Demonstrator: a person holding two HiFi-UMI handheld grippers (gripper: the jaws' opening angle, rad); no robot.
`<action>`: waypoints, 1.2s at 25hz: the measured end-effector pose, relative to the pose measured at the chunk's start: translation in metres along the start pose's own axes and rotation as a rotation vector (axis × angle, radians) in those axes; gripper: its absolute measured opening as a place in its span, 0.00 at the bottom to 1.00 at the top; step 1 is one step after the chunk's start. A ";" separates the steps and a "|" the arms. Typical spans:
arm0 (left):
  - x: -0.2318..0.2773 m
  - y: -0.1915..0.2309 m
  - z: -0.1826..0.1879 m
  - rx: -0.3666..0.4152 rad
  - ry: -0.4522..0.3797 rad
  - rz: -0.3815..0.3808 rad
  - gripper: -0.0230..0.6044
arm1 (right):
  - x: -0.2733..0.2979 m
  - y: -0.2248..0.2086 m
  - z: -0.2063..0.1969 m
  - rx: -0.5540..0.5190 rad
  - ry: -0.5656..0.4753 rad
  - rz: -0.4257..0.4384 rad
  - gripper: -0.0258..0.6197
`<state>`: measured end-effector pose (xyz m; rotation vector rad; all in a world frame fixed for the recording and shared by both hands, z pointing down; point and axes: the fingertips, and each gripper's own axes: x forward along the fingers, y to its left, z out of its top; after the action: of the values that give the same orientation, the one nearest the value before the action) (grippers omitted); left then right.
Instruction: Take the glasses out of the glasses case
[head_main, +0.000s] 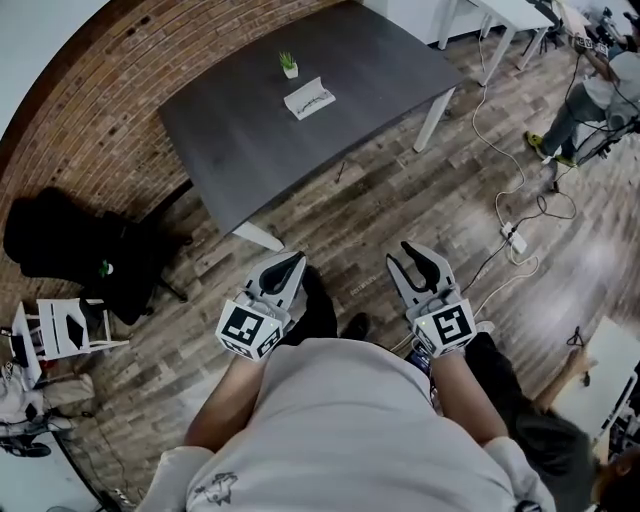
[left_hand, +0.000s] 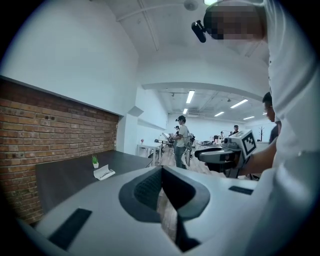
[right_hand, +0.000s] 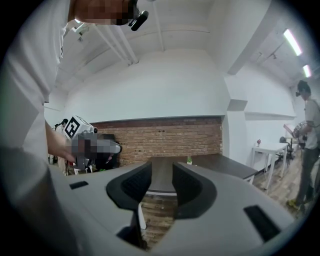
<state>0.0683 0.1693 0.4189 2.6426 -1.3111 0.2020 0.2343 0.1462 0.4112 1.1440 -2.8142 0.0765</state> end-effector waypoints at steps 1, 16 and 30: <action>0.004 0.004 0.000 -0.004 -0.001 -0.003 0.05 | 0.004 -0.002 -0.001 0.001 0.003 -0.002 0.25; 0.084 0.100 0.020 -0.039 -0.024 -0.079 0.05 | 0.105 -0.046 0.004 -0.013 0.055 -0.025 0.29; 0.098 0.233 0.046 -0.037 -0.033 -0.113 0.05 | 0.252 -0.056 0.025 -0.028 0.068 -0.037 0.29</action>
<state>-0.0574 -0.0548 0.4181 2.6891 -1.1594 0.1177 0.0916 -0.0705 0.4156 1.1642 -2.7253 0.0722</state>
